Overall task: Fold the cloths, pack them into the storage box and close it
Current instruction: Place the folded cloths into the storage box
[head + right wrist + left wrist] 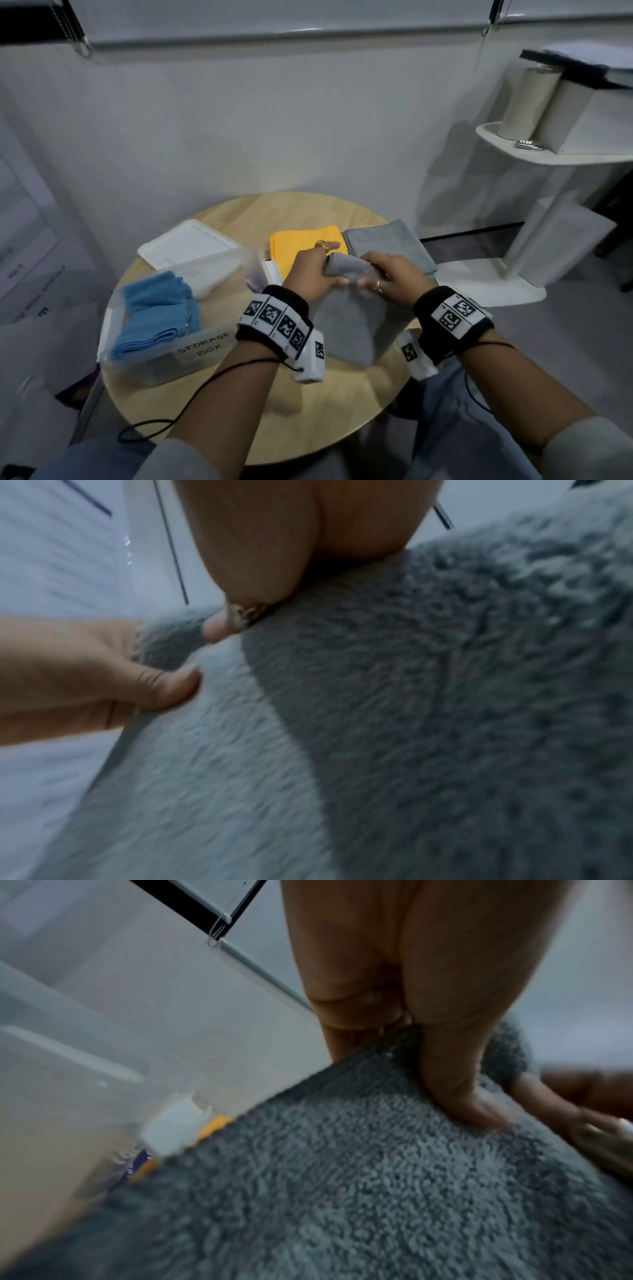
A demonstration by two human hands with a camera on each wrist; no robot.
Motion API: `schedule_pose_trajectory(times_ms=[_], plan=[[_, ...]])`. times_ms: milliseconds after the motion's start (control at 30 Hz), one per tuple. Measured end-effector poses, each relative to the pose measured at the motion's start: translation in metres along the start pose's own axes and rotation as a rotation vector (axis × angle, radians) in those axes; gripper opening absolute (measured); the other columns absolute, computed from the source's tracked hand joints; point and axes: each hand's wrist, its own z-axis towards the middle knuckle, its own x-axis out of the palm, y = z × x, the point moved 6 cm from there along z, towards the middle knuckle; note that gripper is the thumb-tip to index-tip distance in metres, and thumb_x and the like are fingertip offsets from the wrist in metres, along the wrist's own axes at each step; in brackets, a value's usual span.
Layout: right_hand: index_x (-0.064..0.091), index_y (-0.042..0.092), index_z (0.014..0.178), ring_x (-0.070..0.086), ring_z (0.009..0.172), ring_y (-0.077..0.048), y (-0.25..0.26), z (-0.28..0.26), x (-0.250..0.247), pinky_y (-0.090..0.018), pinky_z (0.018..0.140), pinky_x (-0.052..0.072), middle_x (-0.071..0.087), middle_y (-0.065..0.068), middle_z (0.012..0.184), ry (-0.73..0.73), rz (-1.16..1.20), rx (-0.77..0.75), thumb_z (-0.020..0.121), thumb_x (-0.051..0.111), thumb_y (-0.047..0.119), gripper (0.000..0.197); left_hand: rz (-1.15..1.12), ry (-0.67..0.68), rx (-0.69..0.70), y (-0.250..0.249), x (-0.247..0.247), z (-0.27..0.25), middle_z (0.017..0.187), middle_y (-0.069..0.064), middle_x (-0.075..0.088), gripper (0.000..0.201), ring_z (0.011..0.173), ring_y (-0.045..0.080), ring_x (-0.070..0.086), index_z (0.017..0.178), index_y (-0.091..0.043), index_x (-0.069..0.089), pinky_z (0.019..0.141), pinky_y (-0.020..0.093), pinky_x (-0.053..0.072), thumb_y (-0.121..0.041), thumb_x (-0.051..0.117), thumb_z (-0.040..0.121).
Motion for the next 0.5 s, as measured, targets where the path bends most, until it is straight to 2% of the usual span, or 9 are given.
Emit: schedule_pose_trajectory(times_ms=[33,67,100,133,200,267,333,400,500], plan=[[0.063,0.014,0.103,0.057,0.082,-0.013,-0.007,-0.005,0.006,-0.028,0.071,0.044,0.065,0.001,0.09,0.105,-0.03,0.056,0.072,0.07,0.047,0.046,0.015,-0.034,-0.008,0.001,-0.007,-0.004,0.083,0.006,0.062,0.025,0.084,0.022,0.059,0.089,-0.009,0.063,0.063,0.023,0.031,-0.02,0.079,0.074],[0.065,0.014,0.097,0.055,0.079,-0.012,-0.016,-0.011,0.015,-0.026,0.066,0.041,0.063,0.001,0.085,0.219,-0.126,0.107,0.069,0.077,0.042,0.041,0.015,-0.074,-0.023,0.006,-0.013,-0.008,0.069,0.002,0.054,0.027,0.07,0.019,0.052,0.068,-0.012,0.054,0.058,0.025,0.027,-0.021,0.078,0.075],[0.065,0.013,0.087,0.053,0.075,-0.015,-0.025,-0.016,0.023,-0.025,0.062,0.037,0.06,-0.001,0.078,0.295,-0.206,0.155,0.07,0.079,0.034,0.031,-0.014,-0.095,-0.029,0.01,-0.016,-0.012,0.064,0.001,0.048,0.034,0.064,0.016,0.047,0.062,-0.013,0.047,0.057,0.025,0.027,-0.021,0.077,0.076],[0.06,0.013,0.076,0.051,0.071,-0.017,-0.031,-0.019,0.026,-0.026,0.059,0.032,0.055,-0.002,0.071,0.303,-0.214,0.186,0.073,0.077,0.026,0.022,-0.094,-0.112,-0.026,0.015,-0.019,-0.014,0.065,0.0,0.049,0.032,0.065,0.015,0.048,0.064,-0.014,0.048,0.059,0.025,0.031,-0.018,0.077,0.076],[0.045,0.02,0.064,0.049,0.069,-0.019,-0.029,-0.021,0.017,-0.028,0.059,0.029,0.05,-0.001,0.065,0.148,-0.102,0.163,0.076,0.071,0.013,0.029,-0.213,-0.162,0.0,0.019,-0.029,-0.018,0.071,-0.002,0.054,0.025,0.068,0.013,0.051,0.071,-0.015,0.052,0.063,0.022,0.037,-0.011,0.076,0.075],[0.045,0.018,0.071,0.051,0.07,-0.023,-0.017,-0.021,-0.008,-0.029,0.061,0.033,0.054,-0.004,0.07,-0.089,-0.045,0.087,0.076,0.066,0.004,0.026,-0.212,-0.252,0.065,0.023,-0.043,-0.021,0.07,-0.006,0.053,0.03,0.067,0.011,0.049,0.071,-0.019,0.051,0.062,0.021,0.037,-0.004,0.077,0.071],[0.055,0.011,0.085,0.055,0.075,-0.023,-0.004,-0.026,-0.028,-0.026,0.065,0.035,0.061,-0.005,0.081,-0.193,-0.019,0.016,0.073,0.066,0.001,0.019,-0.042,-0.314,0.192,0.023,-0.055,-0.027,0.078,-0.008,0.053,0.035,0.075,0.015,0.047,0.069,-0.023,0.052,0.064,0.024,0.033,0.005,0.073,0.064],[0.06,0.012,0.098,0.056,0.082,-0.019,0.006,-0.035,-0.034,-0.024,0.07,0.036,0.065,-0.004,0.093,-0.18,-0.07,-0.047,0.071,0.068,0.001,0.03,0.086,-0.312,0.304,0.023,-0.055,-0.042,0.088,-0.007,0.053,0.039,0.082,0.015,0.044,0.067,-0.025,0.053,0.068,0.019,0.031,0.01,0.066,0.059],[0.058,0.018,0.101,0.055,0.083,-0.016,0.011,-0.054,-0.008,-0.025,0.071,0.039,0.061,0.004,0.09,-0.036,-0.11,-0.115,0.069,0.064,0.001,0.037,0.129,-0.172,0.419,0.036,-0.024,-0.075,0.097,0.006,0.061,0.028,0.097,0.012,0.048,0.062,-0.016,0.056,0.08,0.019,0.032,0.012,0.052,0.057]])
